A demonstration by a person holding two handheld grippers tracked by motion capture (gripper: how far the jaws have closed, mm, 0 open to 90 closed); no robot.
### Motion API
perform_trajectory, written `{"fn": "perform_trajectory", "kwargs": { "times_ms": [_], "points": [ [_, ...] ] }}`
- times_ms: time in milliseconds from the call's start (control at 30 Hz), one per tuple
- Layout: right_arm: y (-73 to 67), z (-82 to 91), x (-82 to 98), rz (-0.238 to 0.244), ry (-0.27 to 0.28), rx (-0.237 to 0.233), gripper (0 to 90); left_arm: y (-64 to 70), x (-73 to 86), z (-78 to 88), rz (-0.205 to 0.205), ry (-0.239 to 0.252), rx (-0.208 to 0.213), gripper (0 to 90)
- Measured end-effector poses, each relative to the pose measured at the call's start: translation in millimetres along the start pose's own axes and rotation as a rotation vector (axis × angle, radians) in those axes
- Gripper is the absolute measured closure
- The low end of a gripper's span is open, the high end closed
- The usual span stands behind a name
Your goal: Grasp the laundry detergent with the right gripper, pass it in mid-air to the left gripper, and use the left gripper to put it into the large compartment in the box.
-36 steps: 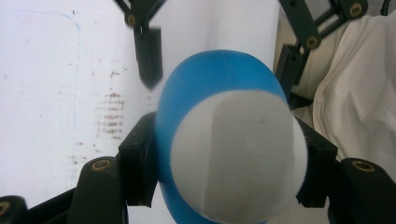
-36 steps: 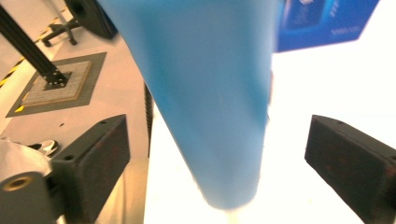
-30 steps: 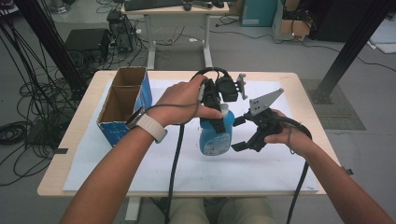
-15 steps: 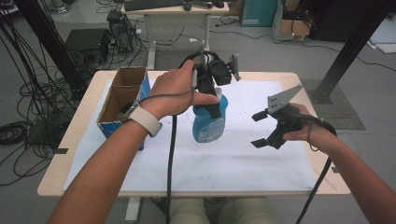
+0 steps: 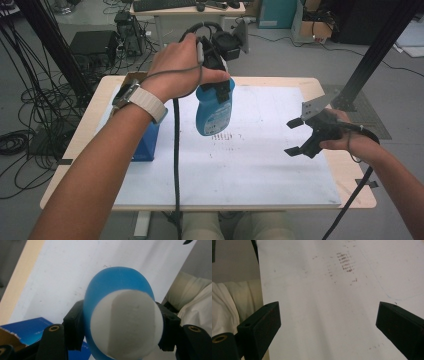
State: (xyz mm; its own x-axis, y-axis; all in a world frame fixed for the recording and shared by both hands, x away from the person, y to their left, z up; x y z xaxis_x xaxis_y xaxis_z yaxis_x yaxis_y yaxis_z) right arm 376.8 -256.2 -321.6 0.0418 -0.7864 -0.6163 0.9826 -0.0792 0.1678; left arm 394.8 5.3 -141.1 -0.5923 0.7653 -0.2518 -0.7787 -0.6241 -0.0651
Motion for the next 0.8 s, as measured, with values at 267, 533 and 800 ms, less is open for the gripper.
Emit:
{"fn": "perform_trajectory", "kwargs": {
  "times_ms": [267, 533, 800],
  "points": [
    [2.7, 13.3, 12.1, -0.018, -0.028, 0.014, 4.6, -18.0, -3.9, 27.7, 0.098, 0.011, -0.028, 37.6],
    [-1.6, 22.4, 20.7, -0.096, -0.03, 0.032, 4.1, -35.8, -4.6, 49.6, 0.194, 0.027, -0.069, 37.6],
    [1.2, 28.1, 27.0, -0.097, -0.043, 0.038, 4.0, -51.7, -4.8, 67.0, 0.287, 0.048, -0.104, 37.6]
  ]
}}
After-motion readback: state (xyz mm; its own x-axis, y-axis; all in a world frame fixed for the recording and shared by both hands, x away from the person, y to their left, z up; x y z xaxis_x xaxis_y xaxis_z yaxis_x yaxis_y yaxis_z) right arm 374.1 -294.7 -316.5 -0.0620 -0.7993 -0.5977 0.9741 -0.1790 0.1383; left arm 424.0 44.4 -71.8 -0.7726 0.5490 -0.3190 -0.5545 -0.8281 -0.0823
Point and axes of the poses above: each handheld gripper's, and its own axes: z roughly backward along the jaws, x roughly out of its underside, y roughly to its right, the point moved 5 cm from there along -z, roughly forward along the jaws, and after that the axes turned 12 degrees about z, right-handed, at the moved point
